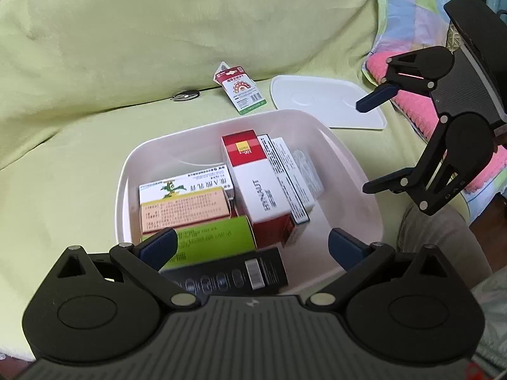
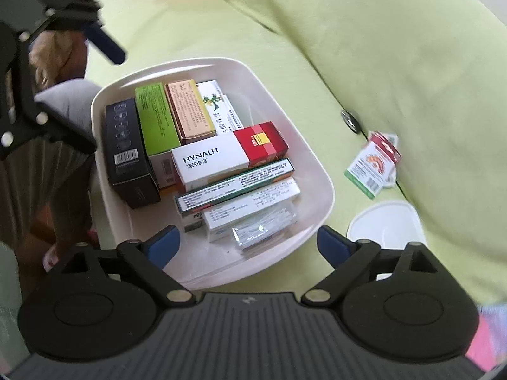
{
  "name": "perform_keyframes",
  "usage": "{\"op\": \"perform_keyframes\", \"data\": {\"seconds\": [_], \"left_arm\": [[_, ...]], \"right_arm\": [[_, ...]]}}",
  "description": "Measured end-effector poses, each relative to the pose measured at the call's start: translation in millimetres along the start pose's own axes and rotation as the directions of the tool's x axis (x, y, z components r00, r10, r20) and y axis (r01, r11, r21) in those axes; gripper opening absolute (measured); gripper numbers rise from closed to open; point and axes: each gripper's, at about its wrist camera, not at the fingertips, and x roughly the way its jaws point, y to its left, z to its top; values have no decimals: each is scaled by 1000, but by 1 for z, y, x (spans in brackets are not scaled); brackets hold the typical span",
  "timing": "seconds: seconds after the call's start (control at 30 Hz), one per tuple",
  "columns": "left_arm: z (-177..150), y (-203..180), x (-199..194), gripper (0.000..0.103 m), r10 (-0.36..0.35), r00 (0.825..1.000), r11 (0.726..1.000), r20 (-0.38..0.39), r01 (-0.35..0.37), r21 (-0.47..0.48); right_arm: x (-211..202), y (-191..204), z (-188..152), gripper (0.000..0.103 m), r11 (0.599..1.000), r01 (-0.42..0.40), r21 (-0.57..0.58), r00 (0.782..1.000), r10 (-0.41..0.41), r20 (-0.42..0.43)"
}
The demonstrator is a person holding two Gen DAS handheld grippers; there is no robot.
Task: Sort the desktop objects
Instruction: 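Raise the right gripper out of the bin and pull it back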
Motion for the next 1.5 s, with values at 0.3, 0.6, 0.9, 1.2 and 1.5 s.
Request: {"op": "perform_keyframes", "data": {"seconds": [0.3, 0.6, 0.9, 1.2, 1.5], "left_arm": [[-17, -25, -36, 102, 64, 997, 997, 39, -65, 28], [-24, -40, -57, 102, 108, 992, 993, 69, -111, 47], [-19, -50, -58, 102, 93, 992, 993, 81, -99, 70], [-7, -36, -38, 102, 61, 997, 997, 55, -64, 47], [9, -12, -11, 102, 56, 998, 998, 13, -56, 17]], "right_arm": [[-22, 18, -8, 97, 985, 60, 164, 994, -74, 80], [-41, 30, -27, 99, 961, 55, 271, 979, -105, 172], [-54, 26, -65, 100, 881, 40, 472, 959, -167, 230], [-41, 23, -86, 101, 822, 12, 569, 962, -165, 217], [-21, -15, -88, 101, 775, 13, 632, 968, -168, 186]]}}
